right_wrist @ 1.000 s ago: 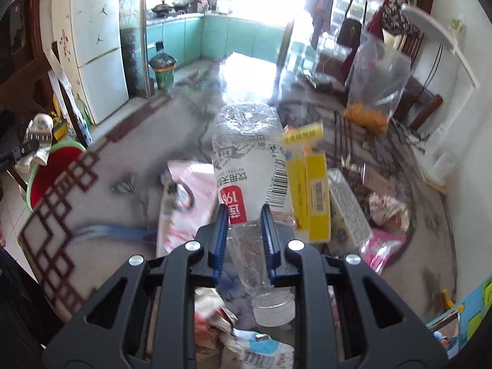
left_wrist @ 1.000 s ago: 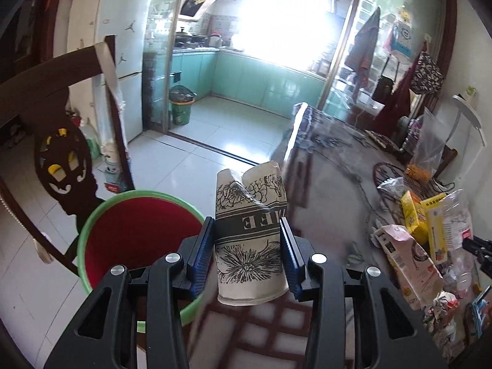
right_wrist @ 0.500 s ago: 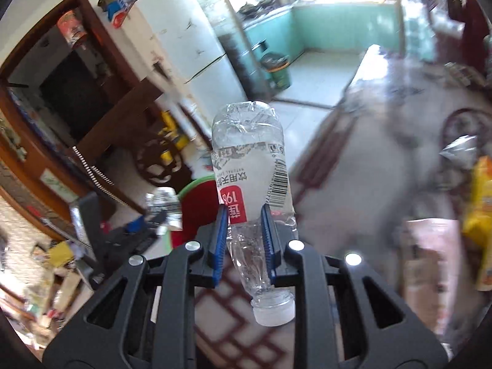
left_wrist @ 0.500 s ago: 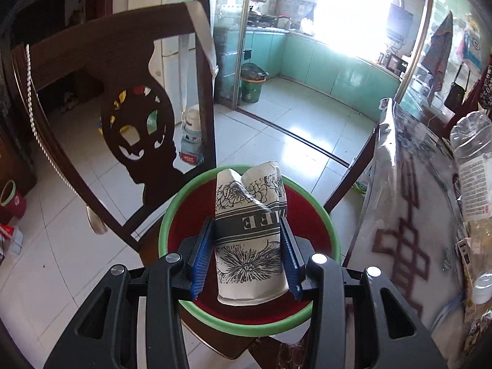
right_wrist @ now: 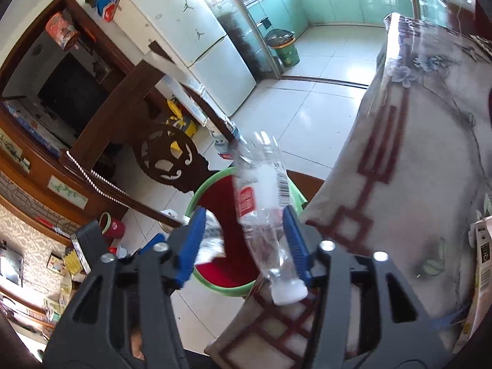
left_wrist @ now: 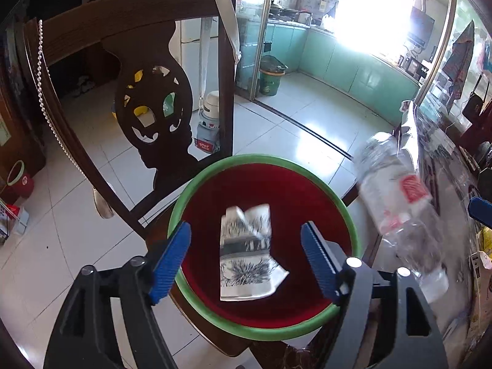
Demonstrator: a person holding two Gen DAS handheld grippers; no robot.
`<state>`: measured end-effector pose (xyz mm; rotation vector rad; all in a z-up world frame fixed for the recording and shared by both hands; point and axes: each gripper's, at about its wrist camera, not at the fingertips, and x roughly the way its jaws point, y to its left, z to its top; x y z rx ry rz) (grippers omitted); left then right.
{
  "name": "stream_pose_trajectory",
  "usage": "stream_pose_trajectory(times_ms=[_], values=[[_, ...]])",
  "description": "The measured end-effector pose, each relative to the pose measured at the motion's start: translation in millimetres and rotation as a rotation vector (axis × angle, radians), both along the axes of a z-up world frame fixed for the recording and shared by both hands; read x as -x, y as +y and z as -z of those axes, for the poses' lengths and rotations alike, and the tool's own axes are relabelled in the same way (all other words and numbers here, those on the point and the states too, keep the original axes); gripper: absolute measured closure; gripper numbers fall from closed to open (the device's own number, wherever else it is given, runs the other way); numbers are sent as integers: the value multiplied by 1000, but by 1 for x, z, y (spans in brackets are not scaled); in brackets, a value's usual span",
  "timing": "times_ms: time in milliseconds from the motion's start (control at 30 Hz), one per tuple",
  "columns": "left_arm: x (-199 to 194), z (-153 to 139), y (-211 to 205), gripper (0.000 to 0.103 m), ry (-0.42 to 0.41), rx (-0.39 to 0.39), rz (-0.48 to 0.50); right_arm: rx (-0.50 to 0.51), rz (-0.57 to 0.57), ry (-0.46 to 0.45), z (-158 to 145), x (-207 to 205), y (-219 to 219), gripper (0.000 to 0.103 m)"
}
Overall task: Collect trash
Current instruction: 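Carry the cup and bottle over the red bucket and open both grippers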
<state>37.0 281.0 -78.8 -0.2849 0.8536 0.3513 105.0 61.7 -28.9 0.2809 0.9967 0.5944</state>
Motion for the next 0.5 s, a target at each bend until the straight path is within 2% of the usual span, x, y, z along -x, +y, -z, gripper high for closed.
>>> stream_pose_trajectory(times_ms=[167, 233, 500], values=[[1, -6, -2, 30, -22, 15, 3, 18, 24, -39, -13, 14, -19, 50], [1, -9, -5, 30, -33, 15, 14, 32, 36, -65, -20, 28, -35, 44], [-3, -23, -36, 30, -63, 30, 95, 128, 153, -137, -33, 91, -135, 40]])
